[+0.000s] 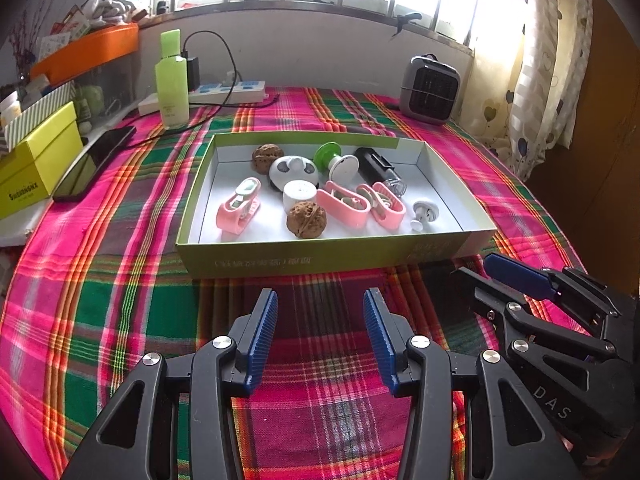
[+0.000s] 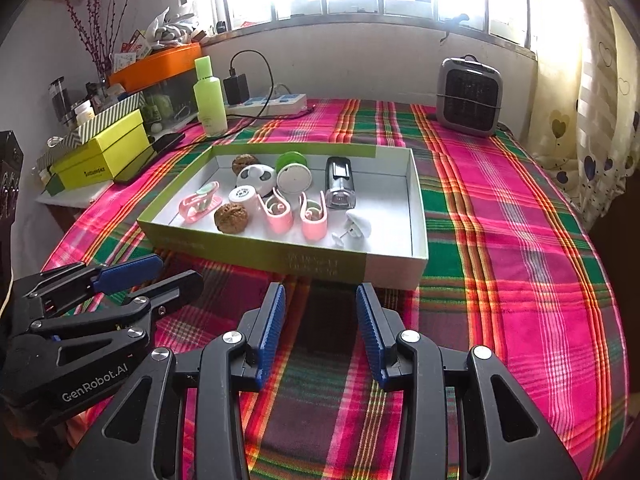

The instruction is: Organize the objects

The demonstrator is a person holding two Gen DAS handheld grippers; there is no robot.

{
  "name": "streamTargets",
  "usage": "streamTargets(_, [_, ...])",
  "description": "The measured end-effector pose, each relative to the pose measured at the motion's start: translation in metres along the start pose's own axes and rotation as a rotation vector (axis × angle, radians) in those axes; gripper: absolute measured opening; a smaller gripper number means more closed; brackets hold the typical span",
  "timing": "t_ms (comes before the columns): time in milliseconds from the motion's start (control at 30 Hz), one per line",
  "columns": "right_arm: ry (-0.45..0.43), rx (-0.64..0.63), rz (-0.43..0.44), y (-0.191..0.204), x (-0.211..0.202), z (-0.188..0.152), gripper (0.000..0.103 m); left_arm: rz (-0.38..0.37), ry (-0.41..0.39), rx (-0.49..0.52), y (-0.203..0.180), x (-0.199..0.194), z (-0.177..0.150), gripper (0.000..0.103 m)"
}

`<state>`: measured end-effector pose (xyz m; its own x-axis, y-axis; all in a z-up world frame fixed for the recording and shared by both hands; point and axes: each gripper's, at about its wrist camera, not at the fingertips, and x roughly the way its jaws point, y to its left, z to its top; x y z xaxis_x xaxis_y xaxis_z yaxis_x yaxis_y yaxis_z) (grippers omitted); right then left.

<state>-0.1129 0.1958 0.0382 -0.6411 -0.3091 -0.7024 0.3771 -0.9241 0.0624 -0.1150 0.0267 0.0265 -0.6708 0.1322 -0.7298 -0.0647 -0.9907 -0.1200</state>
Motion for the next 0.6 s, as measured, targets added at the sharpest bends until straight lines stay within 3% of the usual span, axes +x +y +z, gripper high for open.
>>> streamTargets(433, [0.080,0.010,-0.016,-0.003,0.012,-0.009,0.040,0.026,0.063,-0.007,0.002,0.013,-0.009,0.044])
streamTargets(533, [0.094,0.012,-0.027,-0.005,0.014,-0.010,0.052,0.033,0.062,-0.001,0.001,0.014,-0.008,0.044])
streamTargets(600, [0.110,0.016,-0.030,-0.006,0.016,-0.011,0.055,0.037,0.061,0.000,0.001,0.014,-0.008,0.044])
